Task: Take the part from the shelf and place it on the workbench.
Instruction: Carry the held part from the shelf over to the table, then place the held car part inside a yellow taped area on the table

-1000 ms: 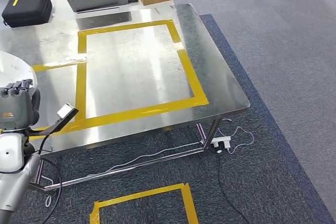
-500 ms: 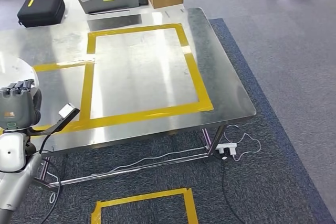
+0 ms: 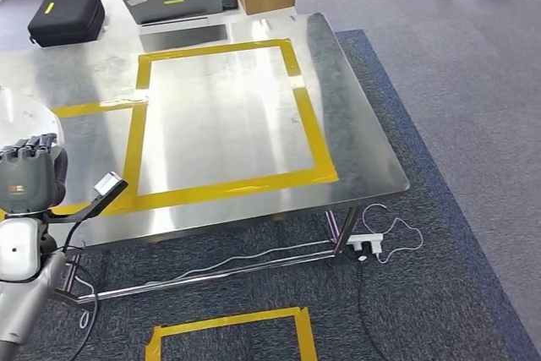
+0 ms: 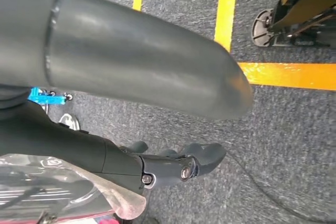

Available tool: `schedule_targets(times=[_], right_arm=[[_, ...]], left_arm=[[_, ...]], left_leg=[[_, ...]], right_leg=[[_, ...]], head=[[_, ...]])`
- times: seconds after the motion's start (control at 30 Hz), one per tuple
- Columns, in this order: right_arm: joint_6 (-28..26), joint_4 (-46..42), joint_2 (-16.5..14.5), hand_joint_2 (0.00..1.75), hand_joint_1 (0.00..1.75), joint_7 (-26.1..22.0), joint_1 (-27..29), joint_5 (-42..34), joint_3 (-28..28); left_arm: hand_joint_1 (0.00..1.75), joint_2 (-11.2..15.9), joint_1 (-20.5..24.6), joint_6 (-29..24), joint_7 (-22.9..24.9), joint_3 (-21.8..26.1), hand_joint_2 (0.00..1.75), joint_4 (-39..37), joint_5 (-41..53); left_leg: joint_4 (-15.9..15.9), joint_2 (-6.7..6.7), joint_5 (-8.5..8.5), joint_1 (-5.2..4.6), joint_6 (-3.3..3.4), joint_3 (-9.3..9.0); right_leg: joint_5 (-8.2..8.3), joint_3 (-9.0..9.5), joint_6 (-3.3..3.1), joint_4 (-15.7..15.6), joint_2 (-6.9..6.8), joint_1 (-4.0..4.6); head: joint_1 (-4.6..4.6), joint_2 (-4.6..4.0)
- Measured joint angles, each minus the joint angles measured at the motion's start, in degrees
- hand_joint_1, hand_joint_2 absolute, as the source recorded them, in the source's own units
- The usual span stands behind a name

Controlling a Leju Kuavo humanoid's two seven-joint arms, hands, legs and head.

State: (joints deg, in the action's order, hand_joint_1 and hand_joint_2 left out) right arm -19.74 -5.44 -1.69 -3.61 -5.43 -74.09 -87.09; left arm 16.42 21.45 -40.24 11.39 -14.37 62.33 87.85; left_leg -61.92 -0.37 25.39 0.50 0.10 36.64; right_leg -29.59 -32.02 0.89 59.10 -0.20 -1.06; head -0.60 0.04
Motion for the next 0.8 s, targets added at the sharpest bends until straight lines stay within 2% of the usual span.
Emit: schedule_targets(times=[0.03,0.13,0.17,0.5,0.6,0.8], right_arm=[[0.1,0.0,0.0,0.00,0.00,0.1,0.0,0.2,0.0],[0.2,0.0,0.0,0.00,0.00,0.3,-0.1,0.9,0.0],[0.2,0.0,0.0,0.00,0.00,0.3,-0.2,1.1,0.0],[0.3,-0.1,0.0,0.00,0.00,0.6,-0.5,2.6,0.0],[0.4,-0.2,0.0,0.00,0.00,0.6,-0.6,3.3,0.0],[0.5,-0.2,0.1,0.00,0.00,0.7,-0.6,3.8,0.0]], left_arm=[[1.75,0.0,0.1,0.0,0.0,-0.1,1.75,-0.2,0.0],[1.75,0.0,0.4,0.0,-0.4,-0.3,1.75,-1.2,0.0],[1.75,0.0,0.6,0.0,-0.7,-0.4,1.75,-1.8,0.0],[1.75,-0.4,1.5,0.0,-6.8,-2.8,1.75,-6.4,0.0],[1.75,-0.4,1.4,0.0,-9.6,-3.3,1.75,-7.1,-0.1],[1.75,-0.4,1.4,0.0,-12.0,-3.8,1.75,-8.3,-0.2]], left_leg=[[1.6,0.14,-0.08,-0.15,0.03,-0.67],[2.6,0.09,0.46,-0.15,-0.75,-0.95],[2.6,0.05,0.54,-0.17,-0.81,-0.96],[2.6,0.03,0.64,-0.43,0.09,-0.99],[2.6,0.03,0.63,-0.44,0.14,-0.99],[2.6,0.03,0.60,-0.41,0.16,-1.01]], right_leg=[[-0.14,-0.11,0.13,0.1,-0.04,0.10],[-0.25,-0.30,0.05,0.0,-0.19,0.18],[-0.18,-0.17,0.06,-0.2,-0.21,0.14],[0.36,0.33,1.03,-1.3,-0.14,-0.08],[0.41,0.33,1.14,-1.3,-0.15,-0.08],[0.44,0.31,1.21,-1.3,-0.15,-0.05]], head=[[0.01,0.01],[0.12,0.01],[0.16,0.01],[0.20,0.00],[0.19,0.00],[0.17,0.00]])
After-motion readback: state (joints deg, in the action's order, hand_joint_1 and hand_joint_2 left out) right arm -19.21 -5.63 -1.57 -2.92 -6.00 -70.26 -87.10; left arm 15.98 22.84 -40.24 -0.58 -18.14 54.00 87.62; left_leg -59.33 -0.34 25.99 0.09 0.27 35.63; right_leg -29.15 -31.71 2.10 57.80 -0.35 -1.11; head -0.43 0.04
